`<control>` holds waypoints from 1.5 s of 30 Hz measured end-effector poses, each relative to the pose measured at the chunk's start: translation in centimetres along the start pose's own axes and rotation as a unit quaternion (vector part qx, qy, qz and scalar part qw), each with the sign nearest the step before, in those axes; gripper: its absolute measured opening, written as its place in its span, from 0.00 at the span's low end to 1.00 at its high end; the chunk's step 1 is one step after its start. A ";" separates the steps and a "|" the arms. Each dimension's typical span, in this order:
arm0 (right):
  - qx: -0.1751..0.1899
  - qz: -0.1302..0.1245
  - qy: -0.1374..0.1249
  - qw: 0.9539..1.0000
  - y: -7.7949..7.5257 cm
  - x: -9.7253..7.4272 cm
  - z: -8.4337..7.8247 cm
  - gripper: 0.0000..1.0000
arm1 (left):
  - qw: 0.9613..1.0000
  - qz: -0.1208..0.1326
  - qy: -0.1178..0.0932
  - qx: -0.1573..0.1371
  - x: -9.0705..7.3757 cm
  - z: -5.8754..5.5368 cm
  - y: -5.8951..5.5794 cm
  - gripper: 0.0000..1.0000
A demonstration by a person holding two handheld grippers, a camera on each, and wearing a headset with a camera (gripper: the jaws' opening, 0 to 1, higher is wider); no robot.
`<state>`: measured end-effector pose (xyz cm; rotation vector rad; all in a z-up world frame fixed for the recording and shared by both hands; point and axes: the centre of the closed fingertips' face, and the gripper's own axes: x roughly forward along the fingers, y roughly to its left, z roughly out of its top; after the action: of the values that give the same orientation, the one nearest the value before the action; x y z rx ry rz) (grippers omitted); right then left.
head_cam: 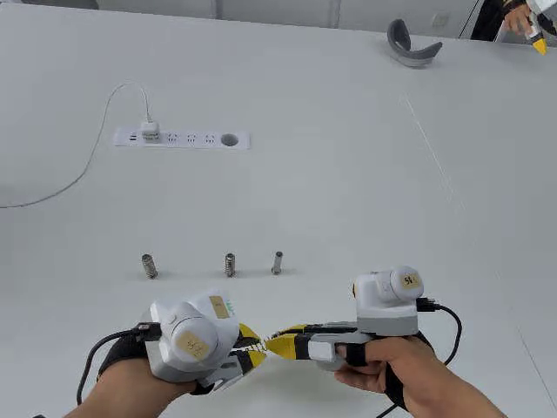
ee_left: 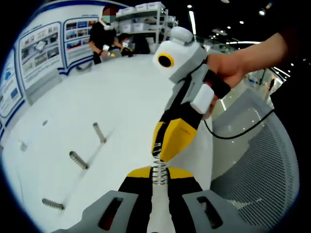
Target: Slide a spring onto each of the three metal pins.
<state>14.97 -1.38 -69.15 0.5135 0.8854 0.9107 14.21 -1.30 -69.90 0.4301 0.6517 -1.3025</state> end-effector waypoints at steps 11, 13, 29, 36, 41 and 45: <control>-0.049 0.003 0.040 0.998 1.1 -0.6 0.4 0.13 | 1.000 -0.008 -0.014 0.007 0.2 1.0 -0.4 0.10; -0.061 0.003 0.052 0.997 1.2 -0.6 0.2 0.13 | 1.000 -0.011 -0.016 0.009 0.1 1.2 -0.5 0.10; -0.093 0.014 0.097 0.991 1.5 -0.7 0.3 0.13 | 0.999 -0.025 -0.025 0.022 -0.1 1.9 -0.9 0.10; -0.101 0.010 0.115 0.988 1.4 -0.7 -0.1 0.12 | 0.999 -0.029 -0.027 0.017 0.1 1.7 -1.1 0.10; -0.103 0.002 0.117 0.988 1.1 -0.6 -0.4 0.12 | 0.999 -0.031 -0.029 0.004 0.3 1.4 -1.1 0.11; -0.096 -0.001 0.112 0.989 1.1 -0.5 -0.4 0.12 | 0.999 -0.027 -0.030 -0.007 0.3 1.2 -1.0 0.11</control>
<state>13.99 -1.23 -68.39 0.2475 0.9879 1.0525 13.55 -2.51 -69.16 0.3623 0.6252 -1.3552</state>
